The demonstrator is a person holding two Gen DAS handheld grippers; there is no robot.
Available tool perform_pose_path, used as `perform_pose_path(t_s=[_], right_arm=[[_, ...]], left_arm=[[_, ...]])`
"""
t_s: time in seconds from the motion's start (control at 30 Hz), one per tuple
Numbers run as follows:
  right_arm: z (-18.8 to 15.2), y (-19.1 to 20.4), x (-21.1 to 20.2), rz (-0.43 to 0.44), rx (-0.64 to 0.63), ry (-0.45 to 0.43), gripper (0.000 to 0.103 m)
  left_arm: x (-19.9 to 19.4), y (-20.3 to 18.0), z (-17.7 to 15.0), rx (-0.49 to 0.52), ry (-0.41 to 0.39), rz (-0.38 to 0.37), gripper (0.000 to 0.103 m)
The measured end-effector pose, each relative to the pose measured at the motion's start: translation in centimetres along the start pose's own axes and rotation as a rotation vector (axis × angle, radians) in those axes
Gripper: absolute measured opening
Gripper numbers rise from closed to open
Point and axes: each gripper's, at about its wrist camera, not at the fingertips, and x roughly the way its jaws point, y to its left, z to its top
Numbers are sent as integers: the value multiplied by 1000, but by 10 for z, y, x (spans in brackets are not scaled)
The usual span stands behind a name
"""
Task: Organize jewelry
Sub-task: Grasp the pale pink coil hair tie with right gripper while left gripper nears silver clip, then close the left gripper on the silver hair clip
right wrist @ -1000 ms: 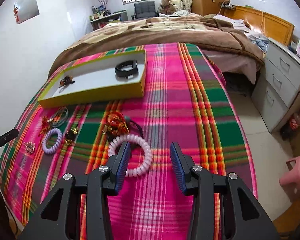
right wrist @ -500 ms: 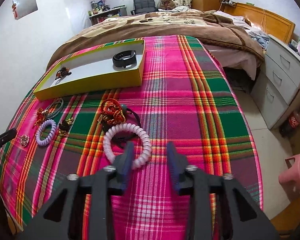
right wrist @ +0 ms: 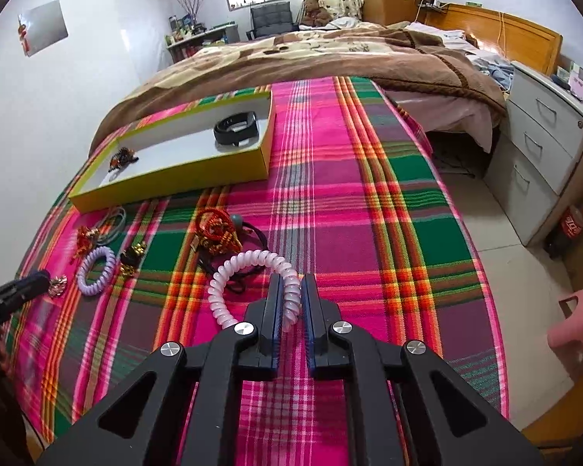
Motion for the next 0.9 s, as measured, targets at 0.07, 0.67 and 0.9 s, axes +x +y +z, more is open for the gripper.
perform_pose_path(t_s=[0.07,0.67,0.9], right_arm=[[1,1,-4,-5,-1,-8,9],[1,23,-12,39,-20,-32,9],[-2,29,-14,54,-25,-38,9]], left_arm=[[0,-7,-4,24,8,-16,41],[16,-31,0,123,39,195,41],[19,-37,-1,142,39,255,41]])
